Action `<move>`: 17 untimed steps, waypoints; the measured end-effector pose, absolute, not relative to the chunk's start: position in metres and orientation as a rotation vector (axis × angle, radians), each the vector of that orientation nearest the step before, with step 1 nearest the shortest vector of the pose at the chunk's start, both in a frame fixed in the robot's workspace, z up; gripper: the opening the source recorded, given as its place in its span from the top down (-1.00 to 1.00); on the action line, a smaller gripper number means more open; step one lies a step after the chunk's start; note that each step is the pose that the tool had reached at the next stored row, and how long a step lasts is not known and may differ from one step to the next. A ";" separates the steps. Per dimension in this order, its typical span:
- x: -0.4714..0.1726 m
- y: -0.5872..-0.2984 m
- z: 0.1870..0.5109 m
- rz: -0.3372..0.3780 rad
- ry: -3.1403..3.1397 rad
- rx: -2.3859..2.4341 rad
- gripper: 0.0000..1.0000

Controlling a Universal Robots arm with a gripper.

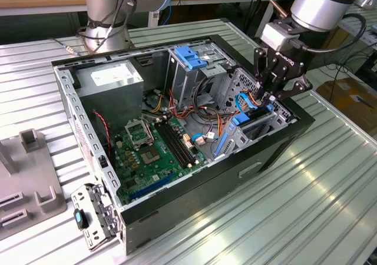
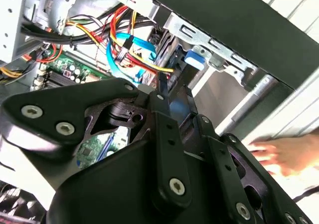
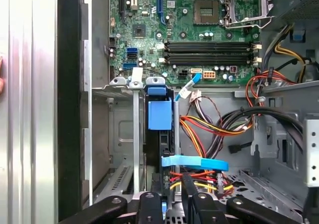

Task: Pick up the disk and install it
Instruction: 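Insert the second disk wire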

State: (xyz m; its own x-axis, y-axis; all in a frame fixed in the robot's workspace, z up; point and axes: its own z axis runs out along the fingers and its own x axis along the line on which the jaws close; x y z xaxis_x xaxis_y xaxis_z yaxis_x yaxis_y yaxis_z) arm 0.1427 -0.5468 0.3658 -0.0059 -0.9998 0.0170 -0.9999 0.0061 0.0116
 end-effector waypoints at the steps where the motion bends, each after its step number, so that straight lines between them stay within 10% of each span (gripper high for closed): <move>1: 0.143 -0.547 0.373 0.008 -2.213 2.200 0.40; 17: 0.128 -0.547 0.385 0.019 -2.216 2.204 0.40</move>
State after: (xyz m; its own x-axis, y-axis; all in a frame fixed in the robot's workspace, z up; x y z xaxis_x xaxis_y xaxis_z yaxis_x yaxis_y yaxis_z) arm 0.1276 -0.5466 0.3853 -0.0055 -0.9998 0.0200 -1.0000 0.0056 0.0026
